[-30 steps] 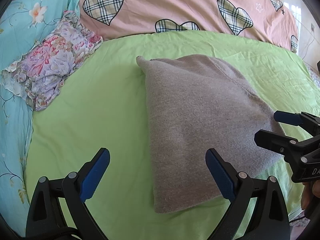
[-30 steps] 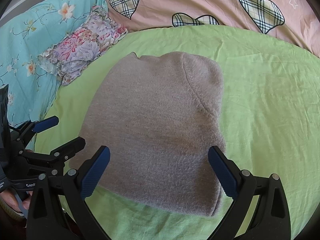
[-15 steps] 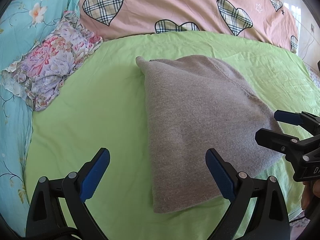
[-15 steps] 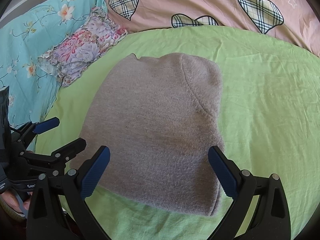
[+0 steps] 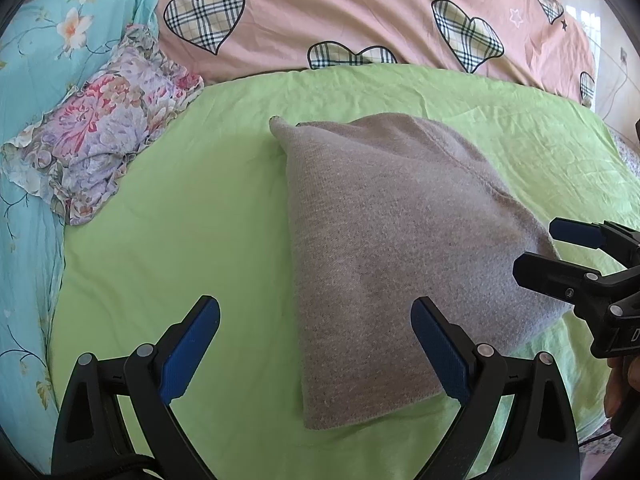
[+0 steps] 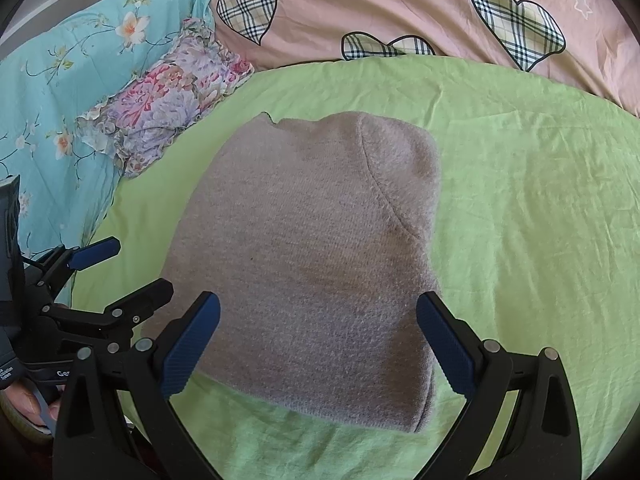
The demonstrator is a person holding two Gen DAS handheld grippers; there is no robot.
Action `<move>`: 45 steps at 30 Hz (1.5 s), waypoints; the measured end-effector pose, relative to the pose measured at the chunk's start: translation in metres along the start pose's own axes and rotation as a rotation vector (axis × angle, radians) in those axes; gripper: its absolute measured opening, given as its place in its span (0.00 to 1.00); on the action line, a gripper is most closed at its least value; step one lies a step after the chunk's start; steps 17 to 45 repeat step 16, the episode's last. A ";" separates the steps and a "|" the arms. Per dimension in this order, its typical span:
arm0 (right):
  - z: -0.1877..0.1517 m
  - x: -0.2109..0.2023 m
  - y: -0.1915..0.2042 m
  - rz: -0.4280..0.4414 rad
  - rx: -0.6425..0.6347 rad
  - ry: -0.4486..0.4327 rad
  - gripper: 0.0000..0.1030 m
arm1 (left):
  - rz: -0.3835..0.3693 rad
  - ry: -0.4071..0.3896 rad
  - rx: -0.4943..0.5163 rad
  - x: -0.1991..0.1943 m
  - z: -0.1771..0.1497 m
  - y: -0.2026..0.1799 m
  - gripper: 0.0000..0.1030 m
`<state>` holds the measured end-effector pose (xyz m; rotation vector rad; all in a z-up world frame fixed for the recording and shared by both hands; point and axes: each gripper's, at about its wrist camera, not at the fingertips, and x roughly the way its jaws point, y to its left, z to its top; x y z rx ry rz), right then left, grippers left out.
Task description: Fold small clothes
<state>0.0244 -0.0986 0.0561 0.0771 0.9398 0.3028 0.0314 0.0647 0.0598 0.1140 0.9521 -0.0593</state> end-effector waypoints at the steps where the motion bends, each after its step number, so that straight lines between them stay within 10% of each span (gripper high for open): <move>1: 0.000 0.000 0.000 0.000 0.000 0.000 0.96 | 0.000 -0.001 0.001 0.001 0.001 0.000 0.94; 45: 0.003 0.003 -0.012 -0.009 0.016 -0.005 0.96 | 0.011 0.005 -0.003 0.003 0.009 0.001 0.94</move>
